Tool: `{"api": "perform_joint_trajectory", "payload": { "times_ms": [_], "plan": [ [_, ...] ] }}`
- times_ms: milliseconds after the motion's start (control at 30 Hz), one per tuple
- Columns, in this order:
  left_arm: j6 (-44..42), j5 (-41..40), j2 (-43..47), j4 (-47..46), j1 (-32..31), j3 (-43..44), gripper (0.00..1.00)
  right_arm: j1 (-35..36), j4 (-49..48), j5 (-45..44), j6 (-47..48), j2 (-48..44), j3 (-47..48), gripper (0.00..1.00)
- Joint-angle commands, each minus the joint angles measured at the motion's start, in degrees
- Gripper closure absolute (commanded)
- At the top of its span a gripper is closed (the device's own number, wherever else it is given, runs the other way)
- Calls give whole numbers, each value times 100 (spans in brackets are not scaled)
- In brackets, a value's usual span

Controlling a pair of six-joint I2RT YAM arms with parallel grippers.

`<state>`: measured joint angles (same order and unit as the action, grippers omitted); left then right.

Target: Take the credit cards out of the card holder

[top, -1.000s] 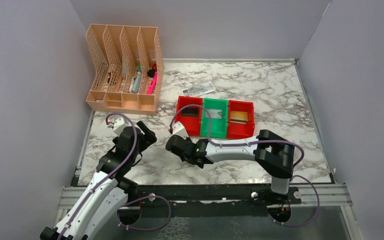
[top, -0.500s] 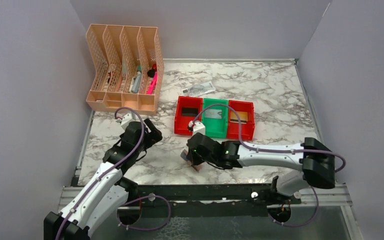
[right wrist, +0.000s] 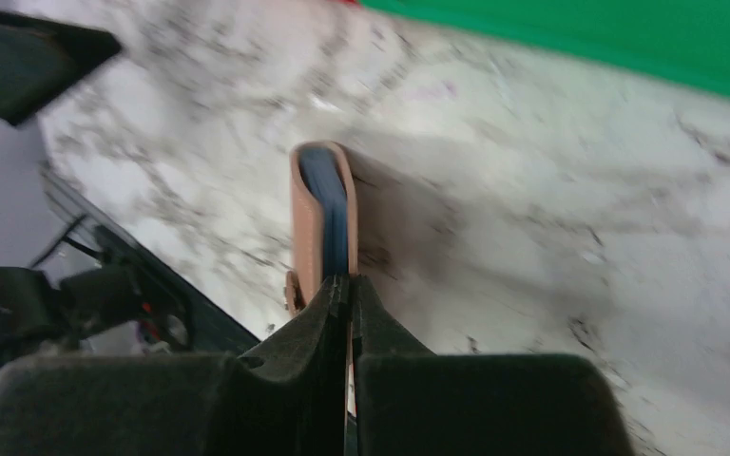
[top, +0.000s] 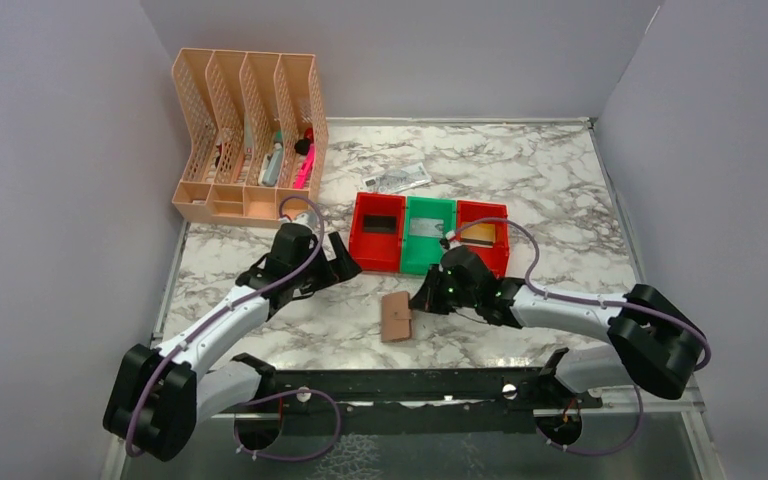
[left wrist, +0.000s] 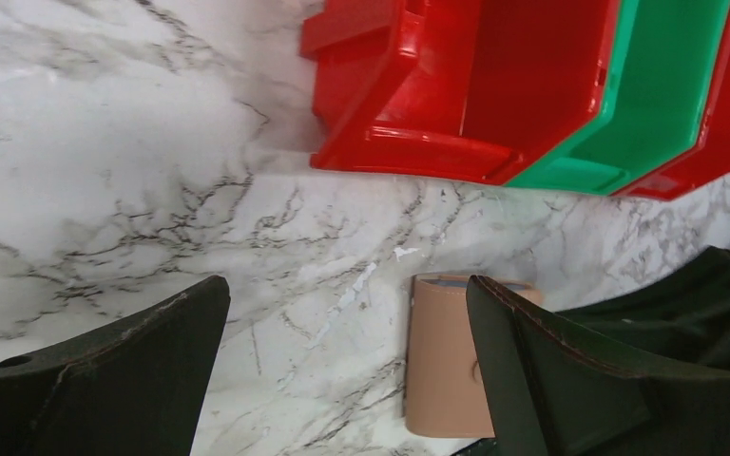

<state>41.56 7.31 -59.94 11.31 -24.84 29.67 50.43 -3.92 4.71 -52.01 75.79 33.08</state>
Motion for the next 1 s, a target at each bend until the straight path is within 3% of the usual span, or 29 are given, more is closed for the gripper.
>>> {"api": "perform_joint_trajectory", "payload": {
  "times_ms": [0, 167, 233, 433, 633, 967],
  "plan": [
    [-407, 955, -288, -479, -33, 237, 1, -86, -36, 584, -386, 198, -522, 91],
    [-467, 1062, -328, -531, -69, 163, 1, -86, 786, -193, -262, -263, -522, 69],
    [-506, 1146, -340, -567, -76, 132, 1, -86, 1096, -348, -117, -467, -436, 65],
    [-377, 1262, -376, -793, -76, 58, 1, -86, 1622, -614, 411, -890, -190, 38],
    [4, 1095, -369, -827, -46, 50, 1, -78, 1701, -498, 503, -1062, -163, 34],
    [-308, 2459, -914, -1711, -12, -162, 2, 106, 1395, -671, 65, -1408, -534, 27]
  ]
}}
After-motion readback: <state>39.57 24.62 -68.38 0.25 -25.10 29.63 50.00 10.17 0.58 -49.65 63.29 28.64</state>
